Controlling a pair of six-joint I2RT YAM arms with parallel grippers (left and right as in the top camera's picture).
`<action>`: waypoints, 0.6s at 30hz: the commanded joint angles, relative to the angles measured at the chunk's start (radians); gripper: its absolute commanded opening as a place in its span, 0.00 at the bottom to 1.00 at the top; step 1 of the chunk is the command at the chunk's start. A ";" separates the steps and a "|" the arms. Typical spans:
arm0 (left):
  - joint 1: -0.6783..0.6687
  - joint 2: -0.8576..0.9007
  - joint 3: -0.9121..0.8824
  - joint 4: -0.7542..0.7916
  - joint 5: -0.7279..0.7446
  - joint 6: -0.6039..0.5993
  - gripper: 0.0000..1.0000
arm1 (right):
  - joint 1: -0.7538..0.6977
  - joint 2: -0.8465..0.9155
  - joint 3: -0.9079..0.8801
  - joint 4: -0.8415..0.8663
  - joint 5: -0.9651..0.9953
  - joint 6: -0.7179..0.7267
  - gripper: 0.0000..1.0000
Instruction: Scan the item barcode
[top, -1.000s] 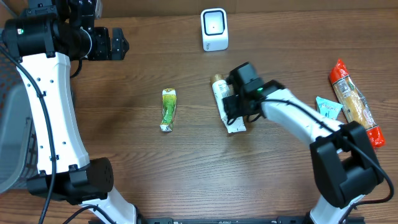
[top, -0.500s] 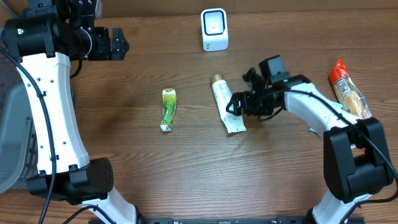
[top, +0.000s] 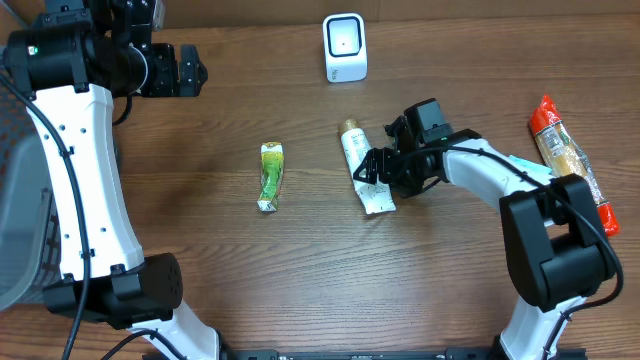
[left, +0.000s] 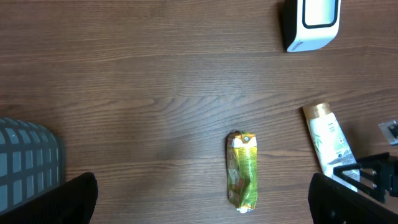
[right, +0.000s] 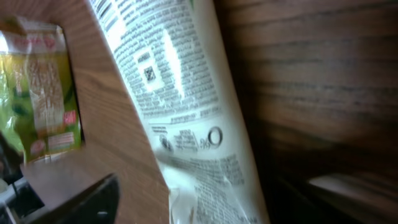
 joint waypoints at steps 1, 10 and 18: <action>-0.001 -0.009 0.006 0.000 0.001 0.019 0.99 | 0.034 0.071 -0.008 0.015 0.092 0.175 0.67; -0.001 -0.009 0.006 0.000 0.001 0.019 1.00 | 0.049 0.074 -0.001 0.016 0.098 0.201 0.04; -0.002 -0.009 0.006 0.000 0.001 0.019 1.00 | 0.032 0.018 0.070 -0.075 0.062 0.068 0.04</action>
